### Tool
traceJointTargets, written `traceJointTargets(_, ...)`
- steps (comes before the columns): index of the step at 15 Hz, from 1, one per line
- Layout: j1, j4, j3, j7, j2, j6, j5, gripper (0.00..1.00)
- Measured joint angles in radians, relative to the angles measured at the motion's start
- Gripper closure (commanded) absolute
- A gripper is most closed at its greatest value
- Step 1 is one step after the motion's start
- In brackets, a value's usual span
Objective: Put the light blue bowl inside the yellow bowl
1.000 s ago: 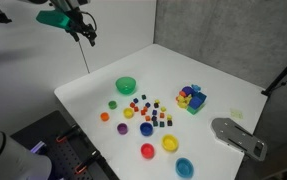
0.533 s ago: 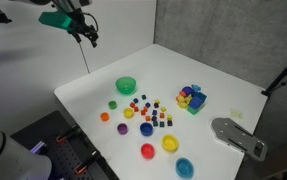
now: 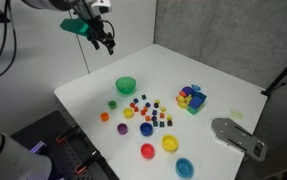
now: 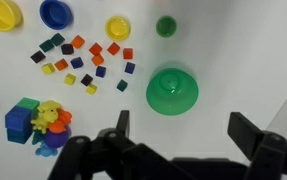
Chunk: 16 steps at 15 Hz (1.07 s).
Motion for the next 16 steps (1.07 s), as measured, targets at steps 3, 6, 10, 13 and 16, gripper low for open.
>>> traceJointTargets(3,-0.050,0.011,-0.041,0.018,0.045,-0.017,-0.029,0.00)
traceJointTargets(6,-0.098,0.015,-0.088,0.036,0.097,-0.018,-0.051,0.00)
traceJointTargets(10,-0.143,0.016,-0.151,0.048,0.182,-0.001,-0.054,0.00)
traceJointTargets(13,-0.160,0.017,-0.192,0.053,0.255,0.022,-0.054,0.00)
traceJointTargets(16,-0.167,0.023,-0.224,0.053,0.314,0.035,-0.054,0.00)
